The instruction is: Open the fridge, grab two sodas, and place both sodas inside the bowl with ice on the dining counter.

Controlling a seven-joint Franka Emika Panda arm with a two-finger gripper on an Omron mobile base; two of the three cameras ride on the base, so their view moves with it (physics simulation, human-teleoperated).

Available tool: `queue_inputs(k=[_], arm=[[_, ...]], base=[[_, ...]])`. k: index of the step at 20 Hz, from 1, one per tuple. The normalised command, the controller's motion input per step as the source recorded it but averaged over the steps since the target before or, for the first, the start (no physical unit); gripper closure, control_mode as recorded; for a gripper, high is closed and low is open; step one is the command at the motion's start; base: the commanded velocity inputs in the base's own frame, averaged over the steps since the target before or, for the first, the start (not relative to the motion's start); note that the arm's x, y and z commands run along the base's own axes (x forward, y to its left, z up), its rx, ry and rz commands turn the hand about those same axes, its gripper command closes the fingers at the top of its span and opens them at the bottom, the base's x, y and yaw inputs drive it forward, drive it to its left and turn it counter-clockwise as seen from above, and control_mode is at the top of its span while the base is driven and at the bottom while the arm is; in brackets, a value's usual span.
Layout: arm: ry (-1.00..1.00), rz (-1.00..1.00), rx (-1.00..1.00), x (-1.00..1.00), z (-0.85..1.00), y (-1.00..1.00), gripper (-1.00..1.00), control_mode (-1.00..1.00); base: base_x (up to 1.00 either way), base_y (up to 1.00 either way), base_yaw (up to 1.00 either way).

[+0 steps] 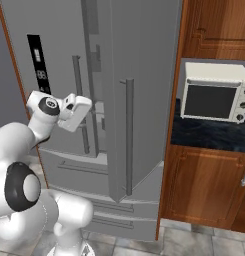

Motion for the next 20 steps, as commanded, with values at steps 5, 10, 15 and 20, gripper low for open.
queue_inputs(k=[5,10,15,20], arm=[[0.00,-0.03,-0.01,0.08,0.00,-0.35,-1.00,-1.00],[0.00,-0.03,0.00,0.02,0.00,-0.42,-1.00,-1.00],[0.00,-0.04,0.00,-0.01,0.00,-0.54,-1.00,-1.00],[0.00,-0.06,0.00,-0.11,0.00,-0.63,-1.00,-1.00]], base=[[0.00,0.00,0.00],[0.00,0.00,0.00],[0.00,0.00,0.00],[0.00,0.00,0.00]])
